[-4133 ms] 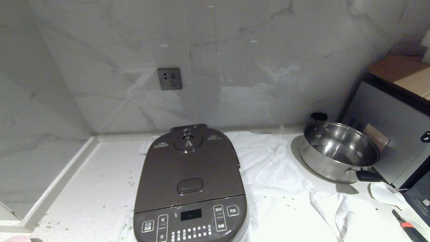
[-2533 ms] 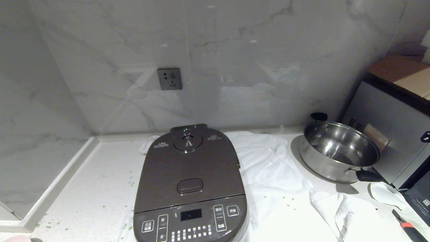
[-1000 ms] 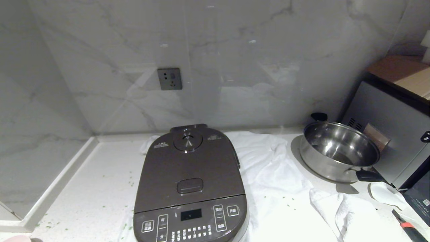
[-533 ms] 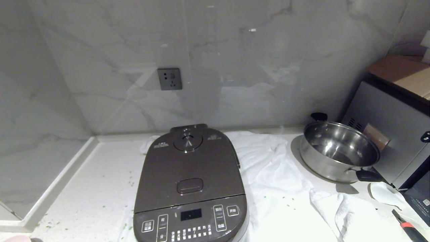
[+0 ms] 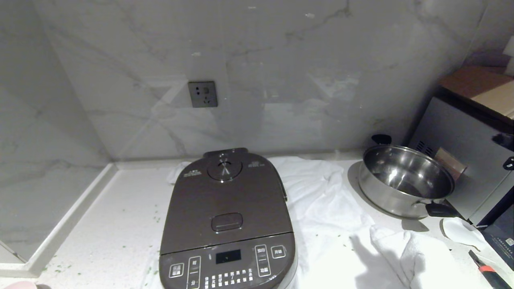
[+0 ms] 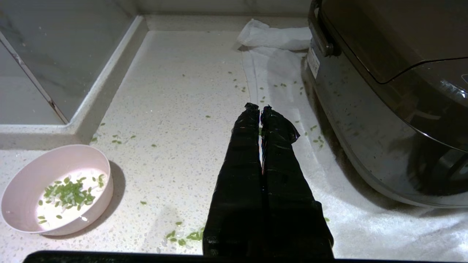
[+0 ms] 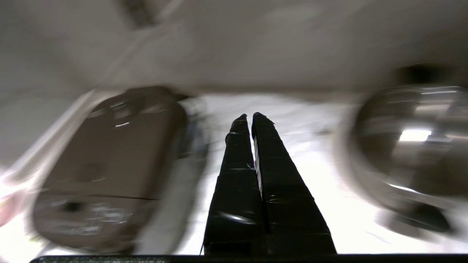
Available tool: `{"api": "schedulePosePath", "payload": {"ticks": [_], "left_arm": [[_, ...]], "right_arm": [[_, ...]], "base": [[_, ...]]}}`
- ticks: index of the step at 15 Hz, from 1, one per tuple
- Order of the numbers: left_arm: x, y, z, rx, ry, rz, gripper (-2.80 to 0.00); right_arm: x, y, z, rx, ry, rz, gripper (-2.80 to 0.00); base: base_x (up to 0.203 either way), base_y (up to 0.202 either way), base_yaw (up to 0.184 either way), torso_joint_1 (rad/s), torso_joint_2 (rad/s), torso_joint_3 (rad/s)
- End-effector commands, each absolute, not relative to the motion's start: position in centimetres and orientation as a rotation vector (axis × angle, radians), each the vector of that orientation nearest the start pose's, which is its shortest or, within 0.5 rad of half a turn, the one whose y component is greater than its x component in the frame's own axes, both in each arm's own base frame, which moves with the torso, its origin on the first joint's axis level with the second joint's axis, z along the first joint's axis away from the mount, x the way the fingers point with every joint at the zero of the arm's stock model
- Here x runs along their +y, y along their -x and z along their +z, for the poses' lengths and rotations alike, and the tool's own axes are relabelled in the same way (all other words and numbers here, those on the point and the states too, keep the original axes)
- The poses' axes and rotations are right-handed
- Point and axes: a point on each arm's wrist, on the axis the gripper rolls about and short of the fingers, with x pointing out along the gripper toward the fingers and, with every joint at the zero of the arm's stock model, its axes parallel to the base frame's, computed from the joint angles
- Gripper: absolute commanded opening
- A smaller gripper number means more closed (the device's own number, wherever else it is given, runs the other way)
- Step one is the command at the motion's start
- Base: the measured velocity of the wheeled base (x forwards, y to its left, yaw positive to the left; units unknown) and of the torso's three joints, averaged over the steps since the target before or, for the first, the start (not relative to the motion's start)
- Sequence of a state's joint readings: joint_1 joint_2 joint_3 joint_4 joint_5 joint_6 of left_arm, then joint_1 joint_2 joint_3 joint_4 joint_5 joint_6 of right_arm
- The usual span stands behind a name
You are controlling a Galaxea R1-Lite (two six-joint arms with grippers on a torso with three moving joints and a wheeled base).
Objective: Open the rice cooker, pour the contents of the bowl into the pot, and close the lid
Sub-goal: Open the rice cooker
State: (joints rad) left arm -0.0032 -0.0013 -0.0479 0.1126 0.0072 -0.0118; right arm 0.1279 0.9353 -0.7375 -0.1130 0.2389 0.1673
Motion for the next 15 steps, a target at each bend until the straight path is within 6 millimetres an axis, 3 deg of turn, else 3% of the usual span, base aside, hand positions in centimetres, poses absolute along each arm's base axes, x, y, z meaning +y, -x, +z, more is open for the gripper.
{"api": "schedulePosePath", "payload": {"ticks": [1, 4, 9, 15], "left_arm": [[0.0, 2.7, 7.7, 0.063, 0.012, 0.005, -2.8], [0.0, 2.7, 7.7, 0.063, 0.012, 0.005, -2.8], [0.0, 2.7, 7.7, 0.063, 0.012, 0.005, -2.8], [0.0, 2.7, 7.7, 0.063, 0.012, 0.005, -2.8]], "right_arm": [[6.1, -17.2, 25.5, 0.314, -0.201, 0.524, -2.8], [11.3, -19.0, 25.5, 0.389, -0.243, 0.706, -2.8], [19.4, -19.5, 23.8, 0.563, -0.274, 0.91, -2.8], [23.8, -22.0, 20.7, 0.719, -0.307, 0.961, -2.8]], "base": [[0.0, 0.0, 0.0, 0.0, 0.0, 0.0], [0.0, 0.0, 0.0, 0.0, 0.0, 0.0], [0.0, 0.0, 0.0, 0.0, 0.0, 0.0], [0.0, 0.0, 0.0, 0.0, 0.0, 0.0]]}}
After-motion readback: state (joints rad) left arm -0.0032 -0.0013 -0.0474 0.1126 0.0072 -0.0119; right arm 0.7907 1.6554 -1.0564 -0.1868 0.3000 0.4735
